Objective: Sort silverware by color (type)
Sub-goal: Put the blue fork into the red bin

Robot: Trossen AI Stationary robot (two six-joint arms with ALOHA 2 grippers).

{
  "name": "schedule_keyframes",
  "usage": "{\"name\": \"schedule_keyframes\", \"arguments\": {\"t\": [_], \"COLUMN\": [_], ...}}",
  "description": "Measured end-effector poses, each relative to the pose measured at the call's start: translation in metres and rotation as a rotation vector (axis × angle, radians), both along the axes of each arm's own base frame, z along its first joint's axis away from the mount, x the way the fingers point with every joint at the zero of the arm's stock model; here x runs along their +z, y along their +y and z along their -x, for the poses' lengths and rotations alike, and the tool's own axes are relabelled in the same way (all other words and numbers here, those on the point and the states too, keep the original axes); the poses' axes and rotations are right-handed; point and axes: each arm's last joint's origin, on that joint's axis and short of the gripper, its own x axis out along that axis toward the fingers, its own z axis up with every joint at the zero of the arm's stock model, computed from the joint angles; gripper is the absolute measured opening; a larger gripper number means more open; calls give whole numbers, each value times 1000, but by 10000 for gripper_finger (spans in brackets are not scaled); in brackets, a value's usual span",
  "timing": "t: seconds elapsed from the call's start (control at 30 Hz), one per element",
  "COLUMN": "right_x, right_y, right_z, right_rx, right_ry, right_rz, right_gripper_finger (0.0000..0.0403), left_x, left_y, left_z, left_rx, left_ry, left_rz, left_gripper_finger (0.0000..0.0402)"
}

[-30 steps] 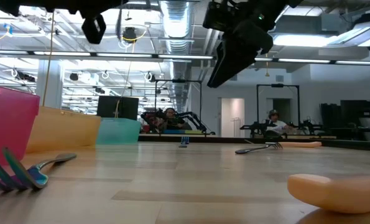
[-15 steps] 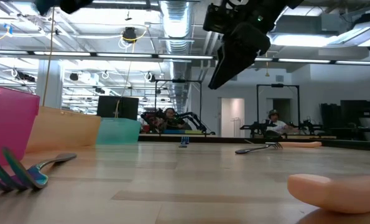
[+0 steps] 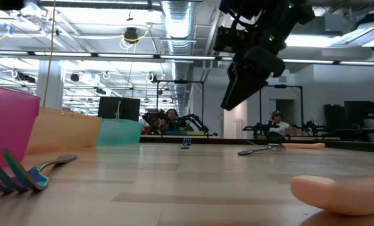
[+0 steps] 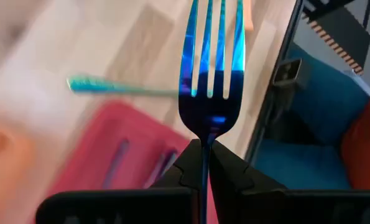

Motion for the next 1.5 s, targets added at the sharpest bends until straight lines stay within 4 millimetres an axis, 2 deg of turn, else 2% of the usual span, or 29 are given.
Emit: {"name": "schedule_keyframes", "arguments": {"t": [0.17,0.43,0.77,1.13,1.5], "right_x": [-1,1,1,1,2], "right_y": [-2,-2,-3,-14,-19], "right_z": [0,-3,-3,-3,-4], "right_rx": [-9,-9,-11,-45,-60], "right_ry": [-8,-41,-41,-42,-46], "right_rz": [-4,-7,-6,-6,-6], "right_gripper_finger": [223,223,223,223,223], "left_x": [-15,-33,-51,-71,-78], "left_y": [-14,-19,-33,-47,-50], "left_z": [11,19,20,18,6], "left_rx": [23,21,-196,-446,-508], "left_ry": [139,333,423,446,418], "left_rz": [11,-34,-94,-202,-198], "left_gripper_finger": [0,0,0,0,0]}}
